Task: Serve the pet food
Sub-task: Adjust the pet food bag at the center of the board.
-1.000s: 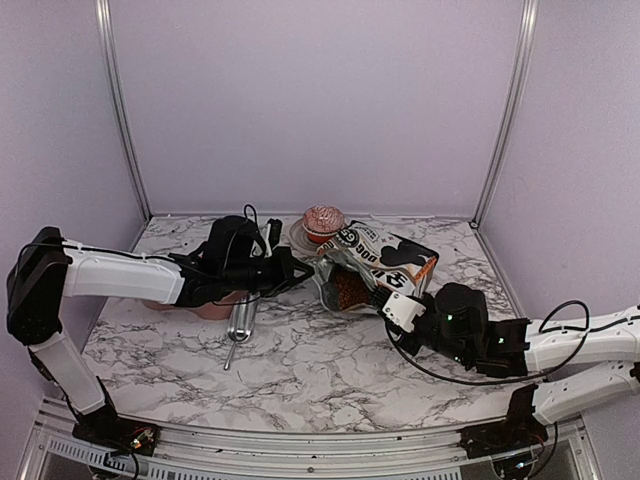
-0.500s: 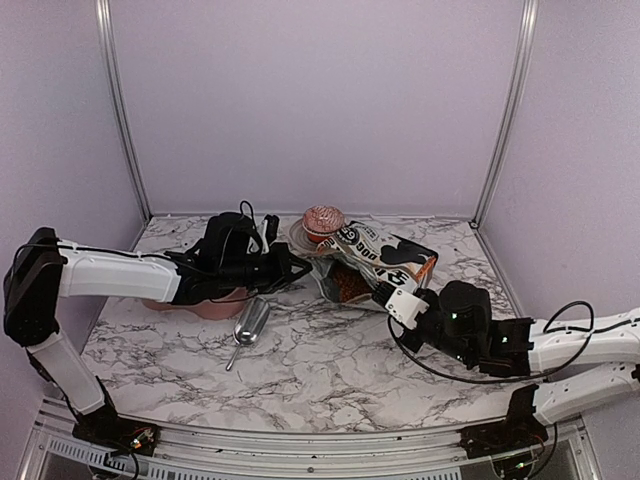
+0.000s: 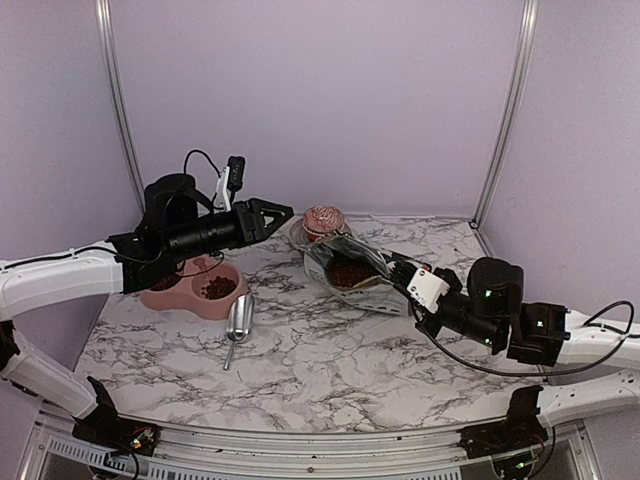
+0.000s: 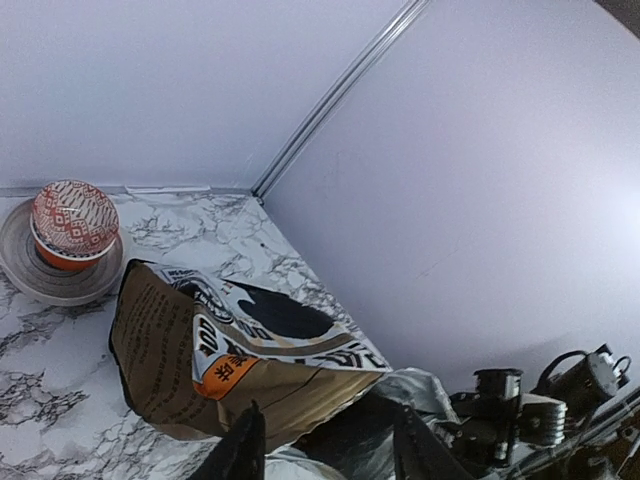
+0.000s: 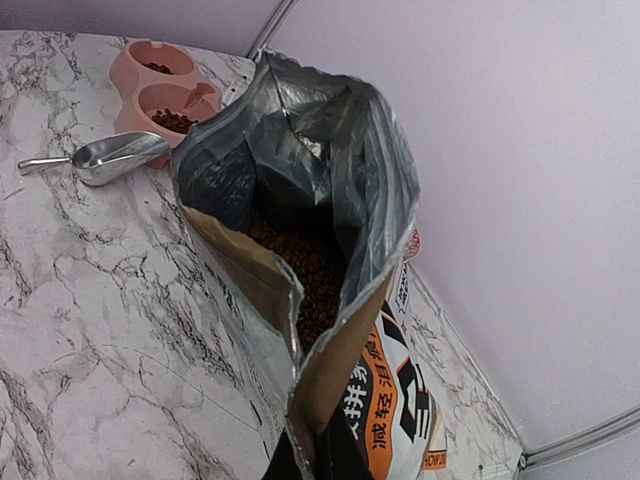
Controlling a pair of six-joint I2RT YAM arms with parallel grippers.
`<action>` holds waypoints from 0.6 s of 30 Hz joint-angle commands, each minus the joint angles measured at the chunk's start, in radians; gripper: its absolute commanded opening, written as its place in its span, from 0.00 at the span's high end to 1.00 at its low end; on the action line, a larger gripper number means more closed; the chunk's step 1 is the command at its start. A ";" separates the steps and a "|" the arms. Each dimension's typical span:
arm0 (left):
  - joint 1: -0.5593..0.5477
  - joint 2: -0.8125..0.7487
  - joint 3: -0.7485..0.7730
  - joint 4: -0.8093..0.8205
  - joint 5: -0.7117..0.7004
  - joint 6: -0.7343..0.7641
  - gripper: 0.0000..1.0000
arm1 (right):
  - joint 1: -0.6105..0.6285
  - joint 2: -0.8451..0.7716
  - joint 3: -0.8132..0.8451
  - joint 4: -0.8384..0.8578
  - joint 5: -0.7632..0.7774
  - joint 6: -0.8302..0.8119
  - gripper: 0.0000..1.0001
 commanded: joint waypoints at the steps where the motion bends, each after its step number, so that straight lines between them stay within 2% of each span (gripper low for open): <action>1: 0.008 -0.112 0.035 -0.078 0.019 0.298 0.48 | 0.004 -0.034 0.124 0.097 -0.075 -0.038 1.00; 5: 0.007 -0.173 0.052 -0.161 -0.010 0.474 0.37 | 0.005 -0.025 0.152 0.100 -0.097 -0.055 1.00; 10: 0.007 -0.157 0.110 -0.290 -0.003 0.690 0.22 | 0.005 -0.035 0.155 0.114 -0.131 -0.091 1.00; 16: 0.008 -0.102 0.179 -0.374 0.043 0.881 0.21 | -0.007 -0.057 0.122 0.127 -0.157 -0.102 1.00; 18: 0.009 -0.091 0.185 -0.394 0.108 0.980 0.17 | -0.014 -0.066 0.110 0.128 -0.177 -0.097 1.00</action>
